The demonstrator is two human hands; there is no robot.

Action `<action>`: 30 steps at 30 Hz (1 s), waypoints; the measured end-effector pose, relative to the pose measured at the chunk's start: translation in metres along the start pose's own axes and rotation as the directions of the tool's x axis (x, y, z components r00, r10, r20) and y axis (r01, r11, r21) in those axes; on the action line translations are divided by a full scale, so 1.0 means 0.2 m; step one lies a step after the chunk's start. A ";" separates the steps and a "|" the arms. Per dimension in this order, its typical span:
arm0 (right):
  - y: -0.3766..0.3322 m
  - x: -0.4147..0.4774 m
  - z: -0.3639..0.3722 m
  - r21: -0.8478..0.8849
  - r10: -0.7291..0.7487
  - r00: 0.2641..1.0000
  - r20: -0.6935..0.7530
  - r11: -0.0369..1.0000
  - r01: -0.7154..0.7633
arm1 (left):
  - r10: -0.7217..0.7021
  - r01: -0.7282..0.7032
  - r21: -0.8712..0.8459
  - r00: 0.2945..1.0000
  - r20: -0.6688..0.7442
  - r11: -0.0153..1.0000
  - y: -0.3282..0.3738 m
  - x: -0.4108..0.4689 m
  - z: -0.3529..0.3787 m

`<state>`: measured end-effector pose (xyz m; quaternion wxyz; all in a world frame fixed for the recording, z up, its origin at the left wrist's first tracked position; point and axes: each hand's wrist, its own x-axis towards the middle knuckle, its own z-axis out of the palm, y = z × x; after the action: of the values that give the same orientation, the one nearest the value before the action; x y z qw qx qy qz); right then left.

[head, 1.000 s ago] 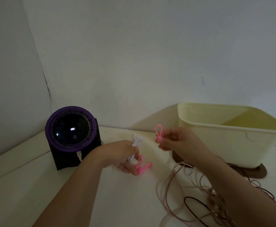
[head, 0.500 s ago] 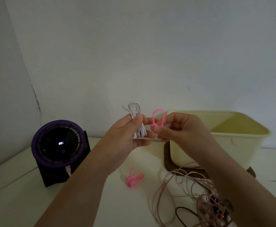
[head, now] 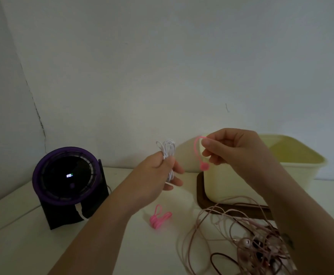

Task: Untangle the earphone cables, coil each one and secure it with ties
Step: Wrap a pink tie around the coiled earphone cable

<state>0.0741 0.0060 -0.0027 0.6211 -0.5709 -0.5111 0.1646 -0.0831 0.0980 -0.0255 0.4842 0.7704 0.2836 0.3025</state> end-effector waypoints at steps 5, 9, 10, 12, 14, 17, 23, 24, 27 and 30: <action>0.03 0.00 0.05 -0.145 -0.086 0.989 -0.118 0.987 0.069 | -0.085 0.165 -0.193 0.928 0.364 0.967 0.03 -0.07 0.08; 0.02 -0.04 0.12 -0.475 -0.399 0.916 -0.042 0.814 0.333 | -0.117 0.248 -0.238 0.881 0.458 0.939 0.01 -0.06 0.13; 0.02 -0.05 0.14 -0.529 -0.440 0.897 0.041 0.752 0.393 | -0.114 0.257 -0.256 0.877 0.467 0.932 0.01 -0.06 0.12; 0.02 -0.06 0.16 -0.584 -0.431 0.883 0.187 0.674 0.453 | -0.087 0.257 -0.302 0.874 0.477 0.918 0.01 -0.05 0.10; 0.02 -0.06 0.16 -0.597 -0.388 0.882 0.268 0.651 0.468 | -0.066 0.258 -0.364 0.884 0.463 0.895 0.02 -0.05 0.08; 0.00 -0.05 0.13 -0.560 -0.385 0.874 0.298 0.671 0.487 | -0.068 0.292 -0.464 0.895 0.440 0.836 0.02 -0.03 0.04; 0.02 -0.04 0.10 -0.526 -0.359 0.877 0.319 0.703 0.479 | -0.099 0.350 -0.550 0.896 0.434 0.759 0.01 -0.02 -0.01; 0.03 -0.04 0.11 -0.528 -0.354 0.878 0.321 0.703 0.476 | -0.105 0.358 -0.552 0.894 0.436 0.753 0.01 -0.01 -0.01; 0.04 -0.04 0.11 -0.522 -0.362 0.874 0.325 0.701 0.485 | -0.106 0.381 -0.557 0.881 0.462 0.738 0.00 -0.01 -0.01; 0.04 -0.04 0.11 -0.519 -0.358 0.874 0.330 0.704 0.484 | -0.104 0.398 -0.566 0.872 0.479 0.722 0.00 -0.01 -0.02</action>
<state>0.0558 0.0145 -0.0176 0.3787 -0.5813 -0.7145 -0.0907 -0.0865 0.0991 -0.0254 0.8060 0.5534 0.1560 0.1408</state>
